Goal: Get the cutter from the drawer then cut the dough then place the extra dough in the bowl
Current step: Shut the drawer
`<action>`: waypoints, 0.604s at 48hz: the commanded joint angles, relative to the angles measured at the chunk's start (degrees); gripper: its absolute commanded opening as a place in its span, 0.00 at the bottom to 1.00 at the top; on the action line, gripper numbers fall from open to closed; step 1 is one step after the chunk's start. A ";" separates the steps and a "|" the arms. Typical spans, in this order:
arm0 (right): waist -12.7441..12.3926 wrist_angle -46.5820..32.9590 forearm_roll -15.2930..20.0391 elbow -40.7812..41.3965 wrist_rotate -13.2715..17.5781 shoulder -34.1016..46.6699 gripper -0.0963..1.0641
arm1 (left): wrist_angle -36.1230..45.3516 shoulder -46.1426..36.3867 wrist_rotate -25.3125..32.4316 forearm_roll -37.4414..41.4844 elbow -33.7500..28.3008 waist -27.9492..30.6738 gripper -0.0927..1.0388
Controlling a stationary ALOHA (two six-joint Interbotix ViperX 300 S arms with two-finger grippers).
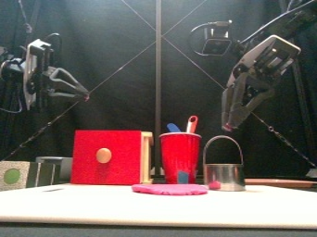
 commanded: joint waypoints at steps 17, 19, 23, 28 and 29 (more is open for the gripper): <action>0.09 -11.34 -0.70 -4.13 -0.53 -4.13 0.66 | -0.18 0.09 0.18 1.93 -2.55 3.52 0.57; 0.09 -14.41 -1.14 -3.69 -0.44 -4.39 0.66 | -0.18 0.09 0.18 2.37 -2.72 3.87 0.57; -0.26 -20.74 -1.49 -2.37 -0.44 -5.10 0.66 | -0.26 0.09 0.18 3.34 -2.99 4.57 0.57; -0.44 -27.33 -1.05 -0.26 -0.44 -5.36 0.66 | -0.26 0.09 0.26 5.45 -3.60 6.68 0.57; -0.70 -28.83 -0.88 0.35 -0.44 -5.27 0.66 | -0.18 0.09 0.26 5.98 -3.87 7.12 0.57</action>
